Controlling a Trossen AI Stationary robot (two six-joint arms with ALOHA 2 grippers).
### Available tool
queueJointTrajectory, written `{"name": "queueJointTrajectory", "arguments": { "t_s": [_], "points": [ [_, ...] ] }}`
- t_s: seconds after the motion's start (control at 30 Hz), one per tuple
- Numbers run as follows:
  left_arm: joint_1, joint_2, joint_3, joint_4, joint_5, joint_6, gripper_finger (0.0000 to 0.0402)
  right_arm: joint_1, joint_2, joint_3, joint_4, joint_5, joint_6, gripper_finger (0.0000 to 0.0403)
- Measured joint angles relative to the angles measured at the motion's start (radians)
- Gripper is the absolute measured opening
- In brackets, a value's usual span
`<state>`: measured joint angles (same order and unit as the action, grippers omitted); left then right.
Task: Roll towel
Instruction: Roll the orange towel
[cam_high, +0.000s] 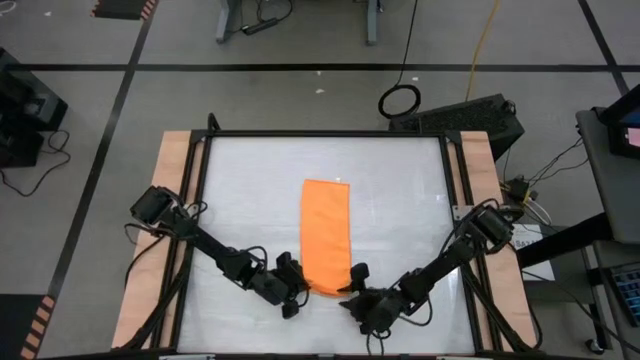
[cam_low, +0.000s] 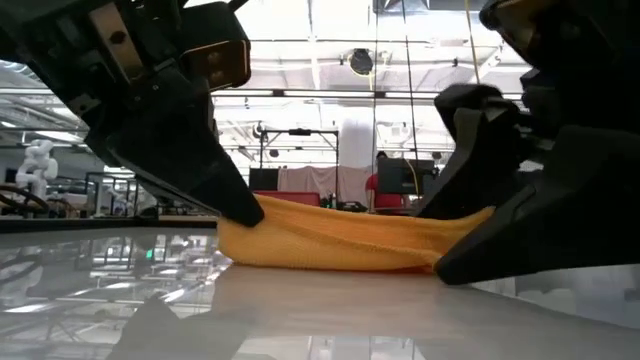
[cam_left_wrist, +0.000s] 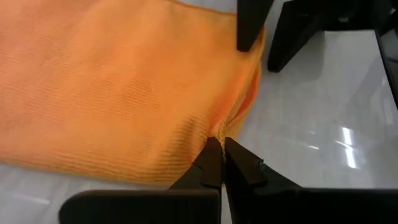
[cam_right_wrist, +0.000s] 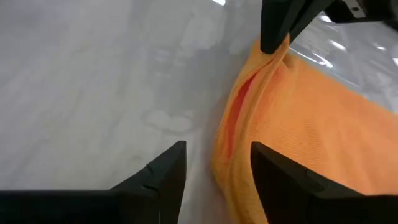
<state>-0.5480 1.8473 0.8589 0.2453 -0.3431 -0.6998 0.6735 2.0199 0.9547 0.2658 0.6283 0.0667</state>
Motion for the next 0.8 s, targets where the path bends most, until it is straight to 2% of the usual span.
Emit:
{"name": "queueJointTrajectory", "arguments": {
  "t_s": [0.2,0.4,0.5,0.8],
  "points": [
    [0.0,0.0,0.0,0.01,0.017,-0.002,0.0006,-0.004,0.016,0.062,-0.12,0.033,0.016,0.0122],
    [0.0,0.0,0.0,0.01,0.032,0.002,0.0006,-0.029,0.014,0.065,-0.201,-0.007,0.148,0.0016],
    [-0.002,0.0,0.0,0.001,0.056,0.002,0.0007,-0.039,0.008,0.065,-0.217,-0.03,0.216,0.0009],
    [-0.001,0.0,0.001,-0.011,0.11,0.008,0.0007,-0.142,-0.103,0.059,-0.31,-0.382,0.427,0.0002]
  ]
}}
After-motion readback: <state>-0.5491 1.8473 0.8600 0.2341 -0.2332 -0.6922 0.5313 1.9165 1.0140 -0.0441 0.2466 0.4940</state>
